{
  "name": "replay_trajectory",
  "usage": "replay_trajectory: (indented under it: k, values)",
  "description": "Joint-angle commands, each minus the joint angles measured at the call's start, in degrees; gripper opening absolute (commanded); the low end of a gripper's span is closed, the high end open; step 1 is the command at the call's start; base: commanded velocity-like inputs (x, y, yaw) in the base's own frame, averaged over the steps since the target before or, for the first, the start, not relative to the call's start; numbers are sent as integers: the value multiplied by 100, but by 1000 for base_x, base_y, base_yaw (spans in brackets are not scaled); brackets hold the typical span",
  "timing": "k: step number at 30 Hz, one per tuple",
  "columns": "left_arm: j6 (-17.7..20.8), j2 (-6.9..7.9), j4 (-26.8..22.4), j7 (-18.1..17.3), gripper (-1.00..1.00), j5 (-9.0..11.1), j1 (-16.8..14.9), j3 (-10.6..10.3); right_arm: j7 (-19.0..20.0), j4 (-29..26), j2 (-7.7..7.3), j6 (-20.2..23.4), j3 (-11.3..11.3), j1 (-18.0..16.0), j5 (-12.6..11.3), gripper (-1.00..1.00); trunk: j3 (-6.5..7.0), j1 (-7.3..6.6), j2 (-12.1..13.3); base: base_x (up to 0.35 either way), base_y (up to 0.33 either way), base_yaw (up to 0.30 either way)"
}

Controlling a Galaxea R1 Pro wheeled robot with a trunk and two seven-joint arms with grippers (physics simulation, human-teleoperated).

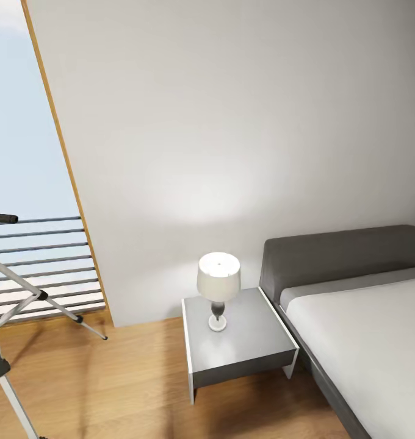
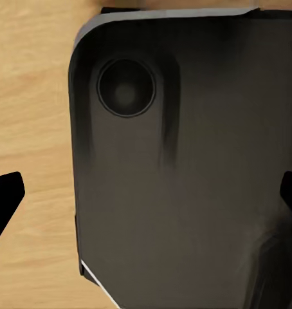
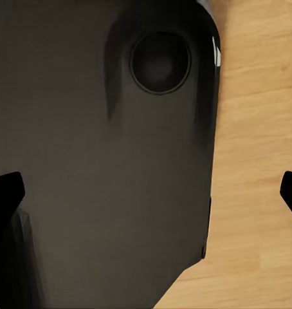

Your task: Attach the digital camera to the camera tripod in the bedroom.

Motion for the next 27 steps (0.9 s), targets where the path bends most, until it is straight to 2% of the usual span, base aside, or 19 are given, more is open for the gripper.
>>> replay_trajectory:
  k: [1, 11, 27]
  values:
    - [-30, -1, -35, -1, 100, 30, 0, 5, 0, 0, 0, -33, 0, -1, -5, 100, -5, 0, -2, 0, 0, 0]
    - [-80, -1, -111, 0, 100, 113, 1, 15, -8, 2, -2, -97, 17, -1, -6, 100, -5, 0, -2, 0, 0, 58]
    - [-91, -1, -131, 0, 100, 136, 1, 19, -7, 8, -15, -107, 29, -1, -6, 100, -5, 0, -2, 0, 0, 254]
